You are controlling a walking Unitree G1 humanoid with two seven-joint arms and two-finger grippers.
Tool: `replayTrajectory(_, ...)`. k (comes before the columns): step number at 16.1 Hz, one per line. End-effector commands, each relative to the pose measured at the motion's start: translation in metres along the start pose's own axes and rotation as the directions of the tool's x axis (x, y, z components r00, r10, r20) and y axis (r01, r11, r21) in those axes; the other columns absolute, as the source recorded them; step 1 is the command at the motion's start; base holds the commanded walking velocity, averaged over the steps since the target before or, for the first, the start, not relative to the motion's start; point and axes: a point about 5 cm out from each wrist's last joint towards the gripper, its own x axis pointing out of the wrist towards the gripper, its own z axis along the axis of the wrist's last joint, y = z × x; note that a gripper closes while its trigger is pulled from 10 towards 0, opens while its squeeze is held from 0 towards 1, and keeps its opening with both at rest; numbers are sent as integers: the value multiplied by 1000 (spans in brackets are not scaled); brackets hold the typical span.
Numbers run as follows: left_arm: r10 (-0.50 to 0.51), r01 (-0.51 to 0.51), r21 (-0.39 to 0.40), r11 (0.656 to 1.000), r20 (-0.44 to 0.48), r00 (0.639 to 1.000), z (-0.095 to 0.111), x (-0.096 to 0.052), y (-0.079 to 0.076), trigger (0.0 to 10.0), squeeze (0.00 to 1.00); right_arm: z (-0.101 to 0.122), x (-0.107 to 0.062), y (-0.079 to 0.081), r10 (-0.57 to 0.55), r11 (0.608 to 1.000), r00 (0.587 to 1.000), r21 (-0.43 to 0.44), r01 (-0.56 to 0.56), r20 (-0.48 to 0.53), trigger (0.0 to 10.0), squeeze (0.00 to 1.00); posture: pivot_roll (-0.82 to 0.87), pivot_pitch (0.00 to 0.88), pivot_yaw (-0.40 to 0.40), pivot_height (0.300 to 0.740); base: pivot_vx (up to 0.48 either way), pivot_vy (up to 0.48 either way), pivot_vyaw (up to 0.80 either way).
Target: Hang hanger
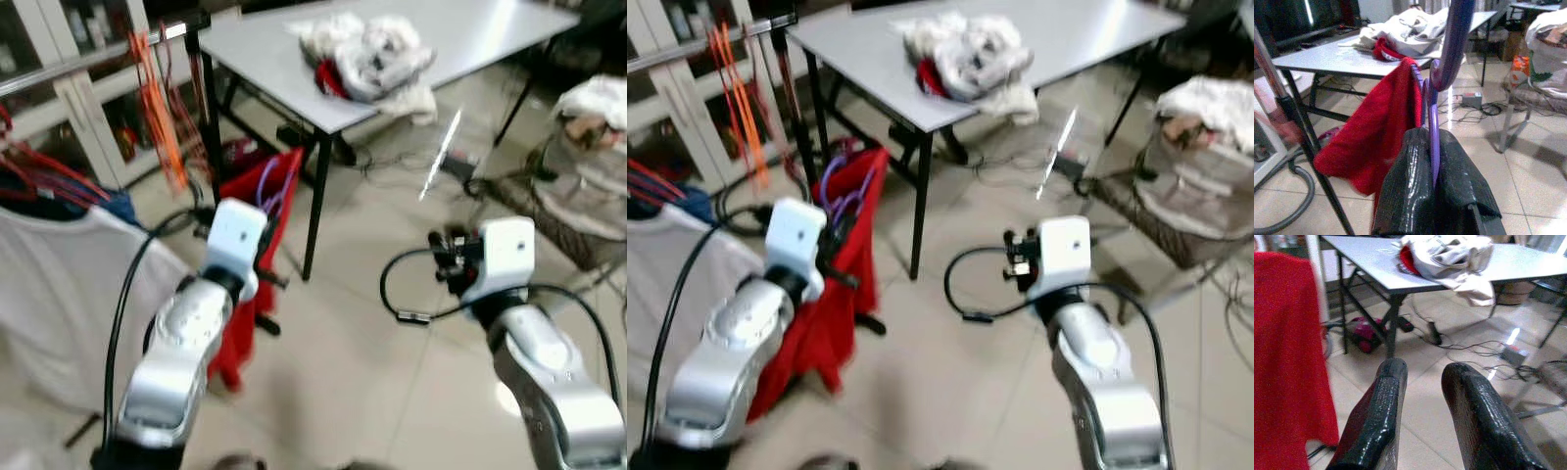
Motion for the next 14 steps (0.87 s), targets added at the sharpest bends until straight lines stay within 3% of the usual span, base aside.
replayTrajectory(1, -5, 5, 12, 1000, 18, 1000, 5, 2, 1, 10000, 0, 14, -2, 4, 61, 997, 996, 45, -65, 70, 10000, 0, -6, 0, -21, 740, 0, -480, 0)
replayTrajectory(3, -16, 15, 18, 1000, 24, 1000, 8, 4, 2, 10000, 0, 23, -1, 9, 127, 981, 983, 129, -145, 136, 10000, 0, -8, 0, -21, 740, 0, -480, 0)
replayTrajectory(6, -167, 166, 12, 986, 31, 986, 18, 9, 0, 10000, 0, 33, 5, 16, 248, 942, 947, 178, -284, 203, 10000, 0, -7, 2, -31, 740, 0, 0, 0)
replayTrajectory(7, -240, 239, 41, 970, 27, 970, 27, 11, 6, 10000, 0, 37, 8, 16, 303, 932, 929, 138, -336, 212, 10000, 1000, -3, 7, -36, 740, 0, 0, 0)
replayTrajectory(10, -285, 283, 107, 953, 2, 959, 37, 12, 13, 10000, 0, 43, 11, 14, 356, 911, 906, 132, -391, 227, 10000, 1000, -1, 11, -39, 740, 0, 0, 0)
replayTrajectory(13, -315, 311, 85, 947, 33, 949, 53, 14, 14, 10000, 0, 48, 11, 18, 428, 872, 872, 147, -467, 238, 10000, 1000, -9, 20, -40, 740, 0, 0, 0)
replayTrajectory(14, -349, 345, 62, 937, 63, 935, 61, 12, 10, 10000, 0, 51, 10, 21, 467, 837, 846, 180, -517, 257, 10000, 1000, -11, 24, -44, 740, 0, 0, 0)
